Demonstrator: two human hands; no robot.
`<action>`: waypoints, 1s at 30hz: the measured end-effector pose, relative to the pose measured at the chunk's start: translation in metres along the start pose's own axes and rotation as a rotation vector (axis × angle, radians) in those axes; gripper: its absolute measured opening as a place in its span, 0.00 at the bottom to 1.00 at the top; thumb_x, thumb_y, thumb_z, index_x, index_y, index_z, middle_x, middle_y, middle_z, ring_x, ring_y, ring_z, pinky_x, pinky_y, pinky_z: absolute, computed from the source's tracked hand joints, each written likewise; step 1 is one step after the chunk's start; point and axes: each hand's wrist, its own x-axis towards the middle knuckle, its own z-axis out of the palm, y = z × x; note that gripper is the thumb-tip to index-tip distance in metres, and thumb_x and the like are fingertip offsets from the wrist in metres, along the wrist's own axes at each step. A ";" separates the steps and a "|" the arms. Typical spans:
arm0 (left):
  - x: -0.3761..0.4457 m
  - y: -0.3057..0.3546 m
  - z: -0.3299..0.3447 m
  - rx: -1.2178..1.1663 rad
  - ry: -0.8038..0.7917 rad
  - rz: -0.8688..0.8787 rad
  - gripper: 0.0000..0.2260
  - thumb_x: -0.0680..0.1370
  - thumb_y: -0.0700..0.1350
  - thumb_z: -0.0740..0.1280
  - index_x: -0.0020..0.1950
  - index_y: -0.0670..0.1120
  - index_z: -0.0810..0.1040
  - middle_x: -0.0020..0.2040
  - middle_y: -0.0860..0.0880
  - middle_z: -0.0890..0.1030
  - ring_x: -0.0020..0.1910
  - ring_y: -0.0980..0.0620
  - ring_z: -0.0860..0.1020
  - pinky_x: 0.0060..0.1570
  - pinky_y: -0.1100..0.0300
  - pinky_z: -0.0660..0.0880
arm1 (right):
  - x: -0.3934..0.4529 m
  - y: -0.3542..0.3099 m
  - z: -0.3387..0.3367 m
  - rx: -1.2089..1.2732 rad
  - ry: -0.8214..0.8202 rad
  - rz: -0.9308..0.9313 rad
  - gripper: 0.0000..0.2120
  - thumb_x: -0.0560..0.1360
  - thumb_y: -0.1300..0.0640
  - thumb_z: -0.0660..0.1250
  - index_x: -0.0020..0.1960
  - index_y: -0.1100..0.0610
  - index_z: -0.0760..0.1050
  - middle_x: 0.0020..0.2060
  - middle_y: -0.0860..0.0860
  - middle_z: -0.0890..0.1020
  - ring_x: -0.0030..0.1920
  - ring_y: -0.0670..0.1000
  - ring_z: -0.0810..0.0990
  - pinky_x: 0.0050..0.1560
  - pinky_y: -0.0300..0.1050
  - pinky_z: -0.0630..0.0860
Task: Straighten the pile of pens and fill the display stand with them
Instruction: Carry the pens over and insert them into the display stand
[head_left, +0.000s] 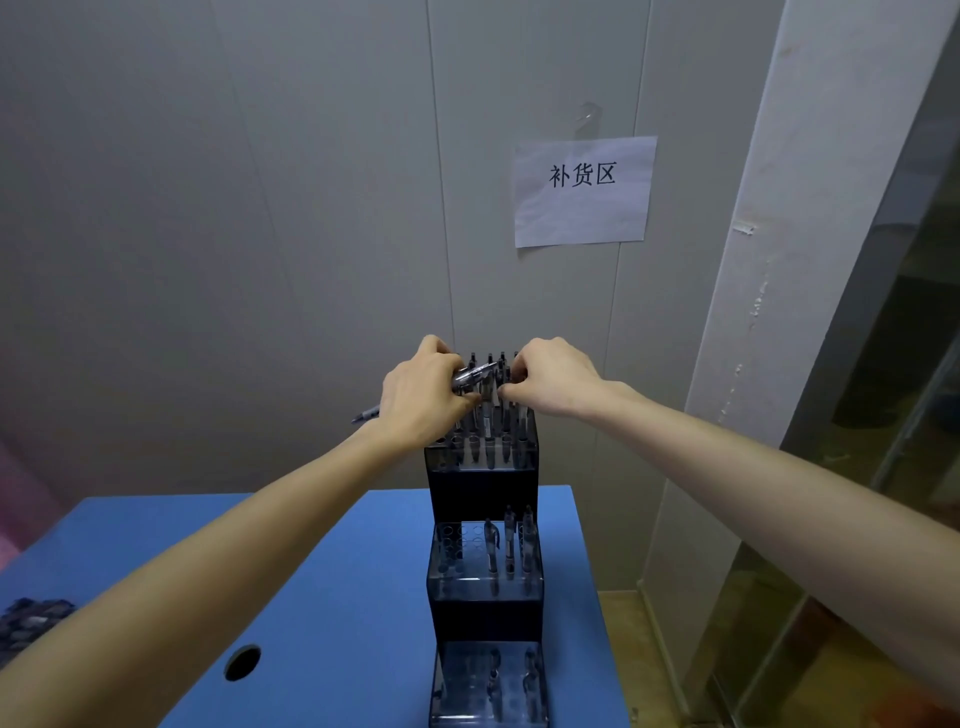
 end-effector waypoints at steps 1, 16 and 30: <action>0.001 0.001 0.000 0.003 -0.012 0.000 0.15 0.77 0.58 0.72 0.49 0.46 0.79 0.57 0.50 0.72 0.42 0.42 0.77 0.43 0.51 0.76 | 0.000 0.000 0.000 -0.002 -0.009 0.001 0.14 0.72 0.51 0.69 0.31 0.56 0.73 0.28 0.53 0.76 0.38 0.57 0.75 0.29 0.43 0.61; -0.015 -0.019 -0.016 -0.743 -0.050 -0.242 0.06 0.86 0.47 0.59 0.56 0.45 0.69 0.48 0.52 0.82 0.43 0.55 0.76 0.50 0.51 0.72 | -0.009 0.018 0.004 0.234 0.144 -0.096 0.11 0.78 0.47 0.67 0.54 0.50 0.84 0.57 0.46 0.84 0.62 0.51 0.78 0.61 0.53 0.76; -0.017 0.001 -0.016 -0.060 -0.018 -0.007 0.10 0.84 0.50 0.59 0.53 0.45 0.62 0.42 0.46 0.79 0.40 0.39 0.79 0.38 0.47 0.73 | -0.018 -0.026 0.004 0.945 0.122 -0.163 0.04 0.76 0.53 0.75 0.45 0.51 0.86 0.41 0.47 0.87 0.40 0.39 0.82 0.45 0.34 0.76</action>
